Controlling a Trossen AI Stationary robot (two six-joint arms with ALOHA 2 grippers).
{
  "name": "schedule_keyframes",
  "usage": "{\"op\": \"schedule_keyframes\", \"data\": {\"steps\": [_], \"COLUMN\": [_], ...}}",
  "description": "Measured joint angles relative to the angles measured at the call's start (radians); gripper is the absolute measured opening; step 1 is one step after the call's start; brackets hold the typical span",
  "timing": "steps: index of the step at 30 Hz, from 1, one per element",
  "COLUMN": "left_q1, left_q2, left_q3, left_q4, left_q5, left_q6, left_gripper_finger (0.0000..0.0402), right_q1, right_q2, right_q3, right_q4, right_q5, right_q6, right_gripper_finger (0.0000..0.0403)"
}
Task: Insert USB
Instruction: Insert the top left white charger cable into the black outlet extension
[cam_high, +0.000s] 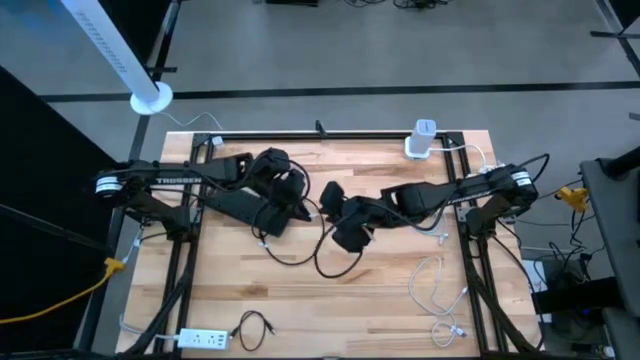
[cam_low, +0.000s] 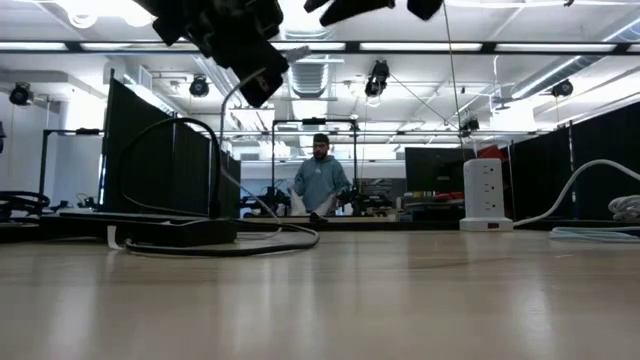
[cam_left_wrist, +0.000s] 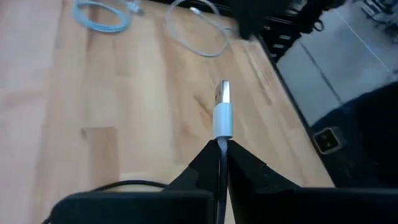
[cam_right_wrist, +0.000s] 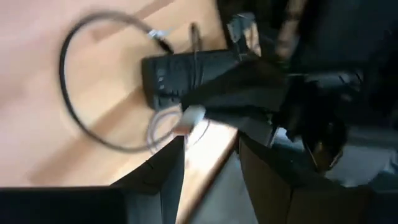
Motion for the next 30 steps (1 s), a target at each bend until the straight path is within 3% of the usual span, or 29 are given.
{"op": "schedule_keyframes", "data": {"steps": [5, 9, 20, 30], "left_q1": [-0.001, 0.002, 0.000, 0.000], "left_q2": [-0.018, -0.017, -0.021, -0.022], "left_q3": [0.000, 0.000, 0.000, 0.000], "left_q4": [0.040, 0.117, 0.166, 0.170], "left_q5": [-0.124, -0.160, -0.160, -0.160], "left_q6": [0.078, 0.113, 0.135, 0.138], "left_gripper_finger": [0.0000, 0.0000, 0.0000, 0.0000], "right_q1": [-0.044, -0.076, -0.085, -0.129], "right_q2": [-0.041, -0.042, -0.060, -0.053], "right_q3": [0.002, -0.010, -0.024, -0.031], "right_q4": [0.005, -0.067, -0.048, -0.018], "right_q5": [-0.057, -0.140, -0.051, -0.084], "right_q6": [0.479, 0.668, 0.764, 0.879], "right_gripper_finger": [0.0117, 0.0107, 0.0104, 0.0111]}}
